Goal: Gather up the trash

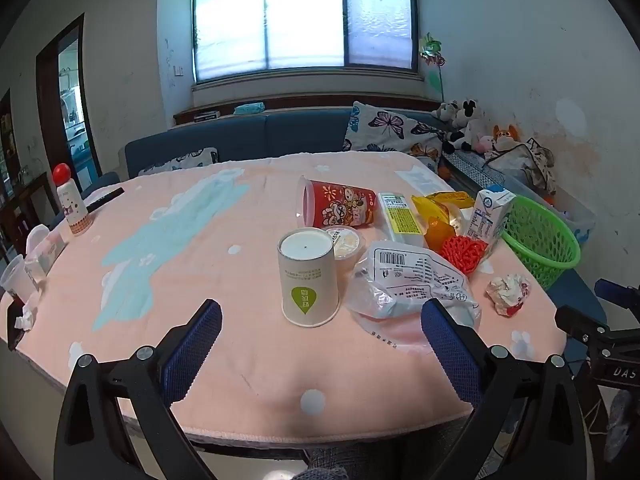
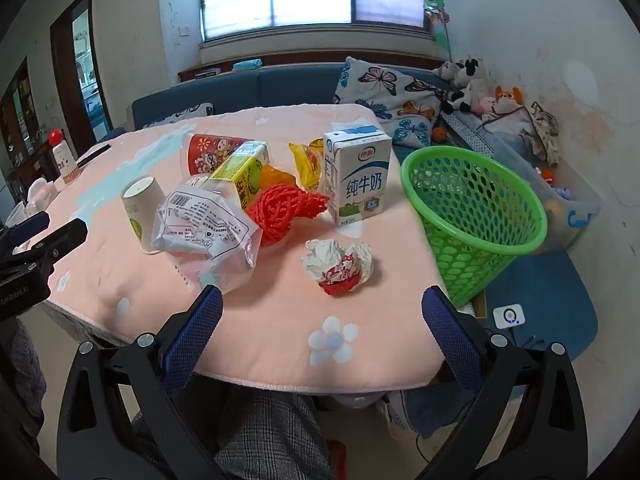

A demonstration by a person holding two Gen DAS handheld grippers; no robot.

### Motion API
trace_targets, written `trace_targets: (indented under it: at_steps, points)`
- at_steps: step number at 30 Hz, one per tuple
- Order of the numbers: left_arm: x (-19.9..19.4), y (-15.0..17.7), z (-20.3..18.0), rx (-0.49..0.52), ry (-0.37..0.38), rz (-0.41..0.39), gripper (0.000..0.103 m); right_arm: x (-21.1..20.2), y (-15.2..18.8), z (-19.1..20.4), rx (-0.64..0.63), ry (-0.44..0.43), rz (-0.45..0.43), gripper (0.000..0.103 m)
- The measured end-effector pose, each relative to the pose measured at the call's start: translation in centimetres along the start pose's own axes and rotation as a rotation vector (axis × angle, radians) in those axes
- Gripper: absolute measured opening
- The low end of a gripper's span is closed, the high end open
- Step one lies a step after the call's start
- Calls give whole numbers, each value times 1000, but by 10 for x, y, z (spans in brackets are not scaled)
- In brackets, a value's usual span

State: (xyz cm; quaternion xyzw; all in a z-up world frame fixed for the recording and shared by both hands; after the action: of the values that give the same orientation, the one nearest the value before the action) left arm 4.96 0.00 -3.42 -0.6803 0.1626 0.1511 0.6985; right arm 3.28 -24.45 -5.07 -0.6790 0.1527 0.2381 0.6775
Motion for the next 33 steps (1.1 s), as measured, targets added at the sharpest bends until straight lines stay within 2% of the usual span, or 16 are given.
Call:
trace_targets:
  at_steps: [15,33]
  points:
    - [-4,0,-11,17,2,-3,97,-10,-2,0,1,3,-25,99]
    - [-23,3,-3,2,0,-28,97,-23,-1,6,-8,-5,-69,99]
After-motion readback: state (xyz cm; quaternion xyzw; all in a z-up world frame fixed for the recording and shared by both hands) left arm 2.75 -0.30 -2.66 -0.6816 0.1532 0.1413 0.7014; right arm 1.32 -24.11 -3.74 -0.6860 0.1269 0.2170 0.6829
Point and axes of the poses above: each gripper's, at about its wrist camera, not at the fingertips, and x roughly the way its jaws point, z to its left, y to its underside, the point moved 6 cm from there along x, roughly the way its jaws point, and after that the axes turned 9 degrees about -z, right-handed, at the moved point
